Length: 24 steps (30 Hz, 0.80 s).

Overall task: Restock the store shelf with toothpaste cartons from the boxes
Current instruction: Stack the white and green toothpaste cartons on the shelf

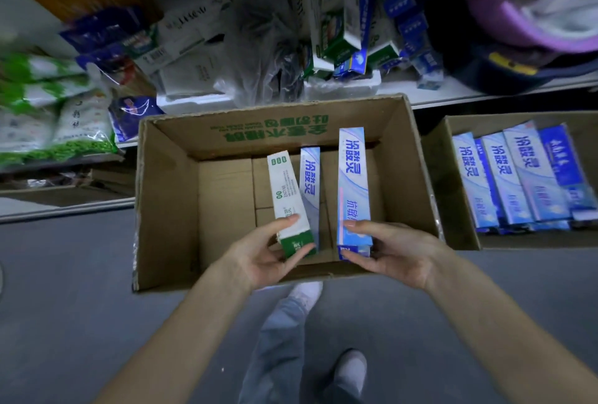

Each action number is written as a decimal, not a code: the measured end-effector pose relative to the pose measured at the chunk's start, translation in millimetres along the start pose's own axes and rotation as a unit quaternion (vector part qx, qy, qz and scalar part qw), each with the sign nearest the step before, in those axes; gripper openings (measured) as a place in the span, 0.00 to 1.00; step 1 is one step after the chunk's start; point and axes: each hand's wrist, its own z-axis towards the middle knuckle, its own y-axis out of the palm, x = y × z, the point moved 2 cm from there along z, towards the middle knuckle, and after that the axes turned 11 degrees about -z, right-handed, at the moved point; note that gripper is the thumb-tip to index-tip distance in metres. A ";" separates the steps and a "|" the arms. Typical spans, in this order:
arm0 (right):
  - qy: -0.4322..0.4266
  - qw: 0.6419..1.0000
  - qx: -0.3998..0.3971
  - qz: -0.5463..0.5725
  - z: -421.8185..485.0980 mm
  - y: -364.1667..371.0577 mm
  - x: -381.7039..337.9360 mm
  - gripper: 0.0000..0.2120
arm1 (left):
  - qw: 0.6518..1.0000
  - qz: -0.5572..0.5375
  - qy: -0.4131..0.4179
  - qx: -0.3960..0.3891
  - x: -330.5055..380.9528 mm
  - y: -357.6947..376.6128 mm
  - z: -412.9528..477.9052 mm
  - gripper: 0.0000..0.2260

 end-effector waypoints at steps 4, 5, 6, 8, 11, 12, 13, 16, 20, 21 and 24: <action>-0.062 0.997 0.032 -0.036 -53.7 -8.3 6.4 0.19 | 0.999 -0.008 0.027 -0.041 -30.8 0.8 -54.4 0.14; -0.085 0.994 0.043 -0.057 -70.2 -9.9 8.9 0.19 | 0.998 -0.009 0.037 -0.053 -39.0 1.6 -69.9 0.12; -0.109 0.989 0.052 -0.086 -89.0 -10.9 11.4 0.19 | 0.997 -0.007 0.048 -0.064 -46.4 2.7 -85.5 0.09; -0.164 0.973 0.073 -0.144 -126.8 -12.8 16.0 0.19 | 0.994 0.006 0.068 -0.082 -60.6 6.7 -118.6 0.07; -0.231 0.957 0.078 -0.154 -183.3 -17.5 17.4 0.19 | 0.989 0.033 0.097 -0.107 -78.8 16.4 -168.6 0.08; -0.240 0.960 0.060 -0.129 -202.2 -18.8 15.5 0.18 | 0.986 0.042 0.109 -0.116 -84.0 21.2 -186.2 0.06; -0.242 0.965 0.037 -0.098 -216.7 -20.5 13.5 0.19 | 0.984 0.050 0.118 -0.126 -88.4 25.7 -201.1 0.05; -0.246 0.968 -0.023 -0.032 -272.2 -25.1 2.2 0.20 | 0.971 0.065 0.151 -0.172 -103.4 44.0 -254.6 0.05; -0.275 0.959 -0.068 0.006 -343.1 -26.9 -14.1 0.24 | 0.948 0.073 0.193 -0.244 -122.2 74.1 -324.5 0.11; -0.289 0.954 -0.080 0.011 -359.1 -25.5 -18.7 0.28 | 0.942 0.074 0.200 -0.260 -126.3 82.2 -340.5 0.12; -0.321 0.941 -0.100 0.033 -403.2 -23.1 -31.9 0.28 | 0.926 0.067 0.208 -0.309 -137.4 107.5 -381.7 0.16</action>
